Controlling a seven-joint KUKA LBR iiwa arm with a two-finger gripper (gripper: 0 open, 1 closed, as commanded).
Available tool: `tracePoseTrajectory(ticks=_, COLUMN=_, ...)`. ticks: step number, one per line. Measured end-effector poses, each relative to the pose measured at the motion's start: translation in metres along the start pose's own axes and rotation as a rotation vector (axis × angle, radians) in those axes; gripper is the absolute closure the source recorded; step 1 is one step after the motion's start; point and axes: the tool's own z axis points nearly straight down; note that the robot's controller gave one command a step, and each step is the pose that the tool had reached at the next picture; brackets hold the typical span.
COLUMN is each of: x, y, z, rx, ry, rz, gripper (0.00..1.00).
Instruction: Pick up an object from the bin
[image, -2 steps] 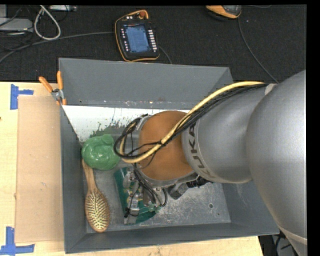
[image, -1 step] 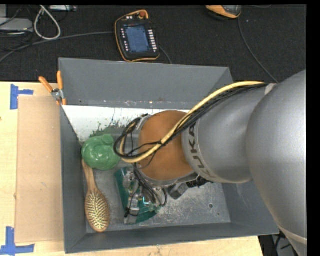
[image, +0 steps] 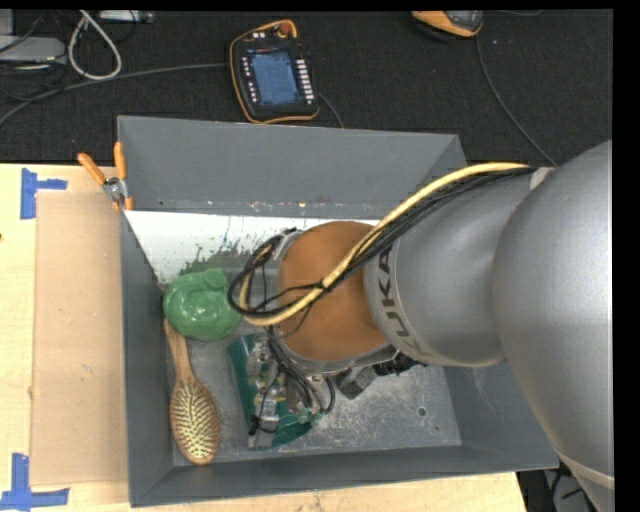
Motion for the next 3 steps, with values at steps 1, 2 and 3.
tracePoseTrajectory(ticks=1, x=0.0091, y=-0.0254, z=-0.0175, rx=0.002, ry=0.002, rz=0.003, gripper=0.0)
tracePoseTrajectory(ticks=2, x=-0.0008, y=-0.021, z=-0.0168, rx=0.001, ry=0.004, rz=-0.001, gripper=0.0)
tracePoseTrajectory(ticks=3, x=0.0014, y=-0.0214, z=-0.0133, rx=0.001, ry=0.004, rz=0.008, gripper=0.0)
